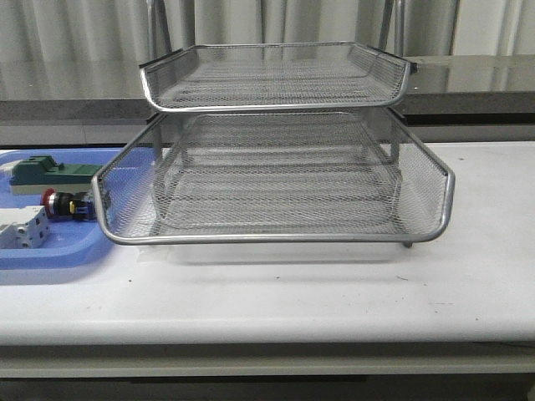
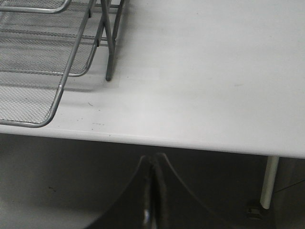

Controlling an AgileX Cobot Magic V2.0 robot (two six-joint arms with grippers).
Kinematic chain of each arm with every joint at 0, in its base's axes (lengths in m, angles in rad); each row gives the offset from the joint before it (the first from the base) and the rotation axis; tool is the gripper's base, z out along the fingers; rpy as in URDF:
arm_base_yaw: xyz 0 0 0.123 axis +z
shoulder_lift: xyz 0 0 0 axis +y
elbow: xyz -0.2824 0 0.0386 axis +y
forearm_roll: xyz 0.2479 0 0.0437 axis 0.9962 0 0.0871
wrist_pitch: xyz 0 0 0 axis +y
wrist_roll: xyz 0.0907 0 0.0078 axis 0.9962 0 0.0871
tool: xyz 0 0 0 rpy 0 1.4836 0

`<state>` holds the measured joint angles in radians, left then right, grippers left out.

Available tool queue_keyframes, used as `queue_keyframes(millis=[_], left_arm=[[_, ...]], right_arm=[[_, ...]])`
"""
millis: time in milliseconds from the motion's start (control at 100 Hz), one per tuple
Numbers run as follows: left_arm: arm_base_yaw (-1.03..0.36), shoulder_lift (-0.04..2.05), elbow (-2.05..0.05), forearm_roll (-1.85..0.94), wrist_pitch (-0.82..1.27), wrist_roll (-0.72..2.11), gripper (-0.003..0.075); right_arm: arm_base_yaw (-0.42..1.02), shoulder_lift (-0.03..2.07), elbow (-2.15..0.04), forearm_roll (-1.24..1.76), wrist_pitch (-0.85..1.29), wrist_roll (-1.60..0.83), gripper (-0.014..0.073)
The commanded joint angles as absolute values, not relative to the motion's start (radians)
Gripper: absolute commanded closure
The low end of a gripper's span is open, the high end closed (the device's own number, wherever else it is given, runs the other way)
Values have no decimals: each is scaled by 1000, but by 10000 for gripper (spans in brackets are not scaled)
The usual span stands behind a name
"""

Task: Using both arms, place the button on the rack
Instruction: 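Move the left gripper over the blue tray above the red push button, then lower the left gripper and grasp the red-capped push button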

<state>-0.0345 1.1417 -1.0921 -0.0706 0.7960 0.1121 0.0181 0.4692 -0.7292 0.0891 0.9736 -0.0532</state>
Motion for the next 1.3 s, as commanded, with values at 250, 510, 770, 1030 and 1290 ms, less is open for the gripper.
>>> queue_keyframes(millis=[250, 510, 770, 1030, 1290], left_arm=[[-44, 1403, -1293, -68, 766, 304, 734], [-46, 1458, -1304, -68, 797, 351, 262], [-46, 1458, -1304, -68, 787, 351, 73], [-46, 1458, -1304, -113, 754, 351, 124], [-46, 1504, -1374, -113, 722, 435, 135]], right_arm=[[18, 472, -762, 84, 923, -52, 662], [18, 472, -762, 84, 928, -52, 662], [18, 472, -762, 84, 928, -52, 662], [18, 472, -762, 84, 928, -52, 662], [18, 472, -762, 84, 929, -52, 662]])
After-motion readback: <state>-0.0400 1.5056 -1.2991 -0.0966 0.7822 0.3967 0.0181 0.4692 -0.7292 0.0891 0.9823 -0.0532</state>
